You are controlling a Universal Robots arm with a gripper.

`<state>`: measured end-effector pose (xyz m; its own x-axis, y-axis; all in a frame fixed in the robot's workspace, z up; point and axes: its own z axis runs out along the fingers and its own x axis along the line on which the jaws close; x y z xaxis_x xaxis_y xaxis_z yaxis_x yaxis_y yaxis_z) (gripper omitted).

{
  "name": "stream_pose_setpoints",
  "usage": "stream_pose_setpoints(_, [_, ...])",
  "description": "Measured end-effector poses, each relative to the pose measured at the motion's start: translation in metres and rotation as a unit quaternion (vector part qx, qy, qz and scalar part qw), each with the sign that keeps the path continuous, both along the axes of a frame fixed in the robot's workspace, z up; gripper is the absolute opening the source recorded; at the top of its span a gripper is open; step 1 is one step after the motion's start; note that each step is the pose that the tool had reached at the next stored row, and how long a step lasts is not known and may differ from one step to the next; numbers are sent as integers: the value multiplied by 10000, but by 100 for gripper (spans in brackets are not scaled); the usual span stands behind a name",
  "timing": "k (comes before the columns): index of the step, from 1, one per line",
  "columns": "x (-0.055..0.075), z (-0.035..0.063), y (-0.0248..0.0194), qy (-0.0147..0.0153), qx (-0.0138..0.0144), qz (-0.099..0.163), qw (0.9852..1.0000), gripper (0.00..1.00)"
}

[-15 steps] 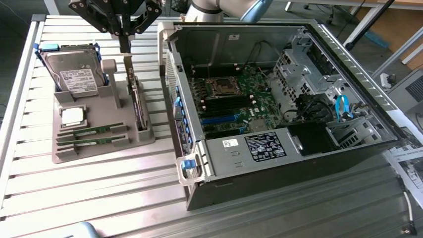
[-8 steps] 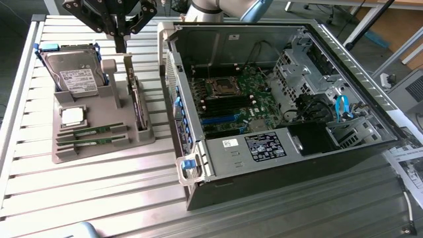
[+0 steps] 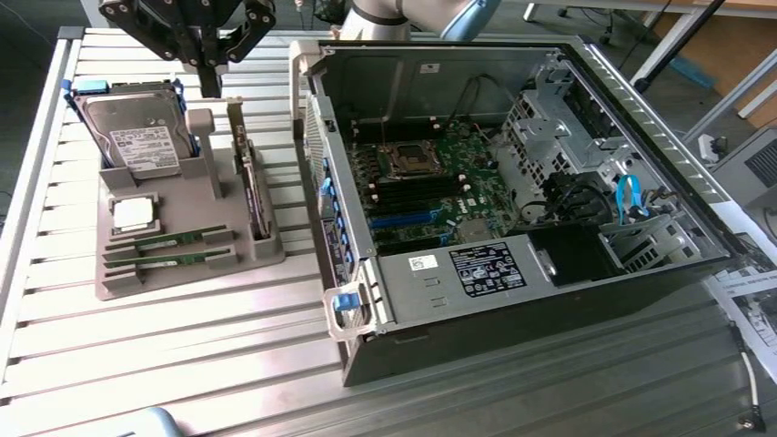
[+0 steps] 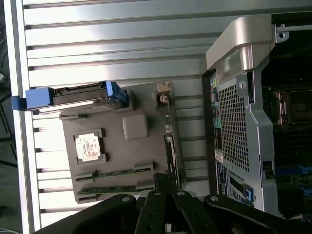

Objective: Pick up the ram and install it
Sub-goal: 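Reach for the ram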

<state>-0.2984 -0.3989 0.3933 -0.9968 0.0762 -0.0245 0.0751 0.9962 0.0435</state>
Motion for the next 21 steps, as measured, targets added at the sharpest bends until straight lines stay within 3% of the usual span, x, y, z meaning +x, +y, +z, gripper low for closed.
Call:
stream_pose_setpoints(13, [-150, 0, 0, 0, 0, 0, 10000, 11])
stream_pose_setpoints(21, [-157, 0, -4, 0, 0, -1, 10000, 11])
